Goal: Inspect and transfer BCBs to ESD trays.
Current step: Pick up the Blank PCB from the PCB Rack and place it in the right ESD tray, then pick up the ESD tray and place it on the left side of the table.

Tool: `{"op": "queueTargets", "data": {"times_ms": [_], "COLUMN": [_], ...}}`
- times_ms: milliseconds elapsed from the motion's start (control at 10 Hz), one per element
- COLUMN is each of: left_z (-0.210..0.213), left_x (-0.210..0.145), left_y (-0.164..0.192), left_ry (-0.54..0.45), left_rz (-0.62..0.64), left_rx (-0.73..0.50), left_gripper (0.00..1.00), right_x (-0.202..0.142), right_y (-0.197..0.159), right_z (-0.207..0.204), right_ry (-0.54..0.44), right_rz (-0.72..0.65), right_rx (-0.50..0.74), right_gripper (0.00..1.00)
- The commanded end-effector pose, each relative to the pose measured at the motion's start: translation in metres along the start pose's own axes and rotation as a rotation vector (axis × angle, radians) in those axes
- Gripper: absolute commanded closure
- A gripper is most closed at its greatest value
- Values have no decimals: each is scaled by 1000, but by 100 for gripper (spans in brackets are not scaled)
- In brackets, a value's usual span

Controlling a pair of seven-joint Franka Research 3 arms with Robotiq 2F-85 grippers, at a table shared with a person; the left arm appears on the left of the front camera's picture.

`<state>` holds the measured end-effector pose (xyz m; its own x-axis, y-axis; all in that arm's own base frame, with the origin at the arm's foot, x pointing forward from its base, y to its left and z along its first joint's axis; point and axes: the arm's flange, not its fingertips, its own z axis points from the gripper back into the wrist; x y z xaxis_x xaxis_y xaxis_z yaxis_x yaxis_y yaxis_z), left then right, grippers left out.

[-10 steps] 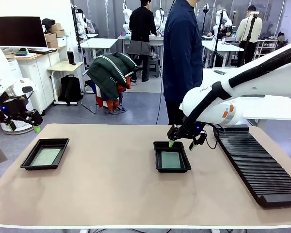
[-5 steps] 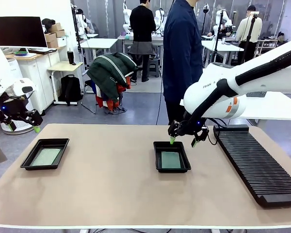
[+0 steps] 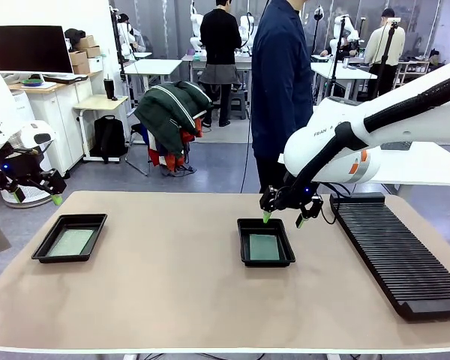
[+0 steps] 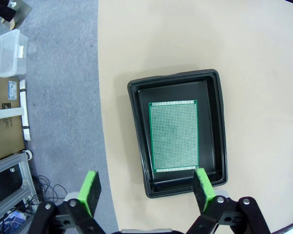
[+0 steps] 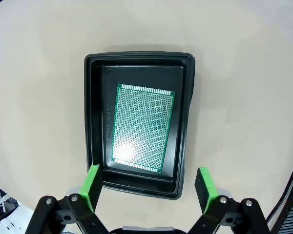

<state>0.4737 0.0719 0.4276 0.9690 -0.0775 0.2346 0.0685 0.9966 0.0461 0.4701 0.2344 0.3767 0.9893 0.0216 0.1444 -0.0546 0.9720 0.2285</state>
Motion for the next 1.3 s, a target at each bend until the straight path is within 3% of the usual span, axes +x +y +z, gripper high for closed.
{"op": "queueTargets", "data": {"times_ms": [0,1100,1200], "left_z": [0,0,12], "left_x": [-1,0,-5], "left_y": [1,0,-25], "left_ry": [-6,0,-5], "left_rz": [0,0,15], "left_rx": [-3,0,12], "left_gripper": [0,0,0], "right_x": [-1,0,-5], "right_y": [0,0,-21], "right_z": [-1,0,21], "right_ry": [1,0,17], "right_rz": [10,0,3], "right_rx": [0,0,70], "right_gripper": [0,0,0]}}
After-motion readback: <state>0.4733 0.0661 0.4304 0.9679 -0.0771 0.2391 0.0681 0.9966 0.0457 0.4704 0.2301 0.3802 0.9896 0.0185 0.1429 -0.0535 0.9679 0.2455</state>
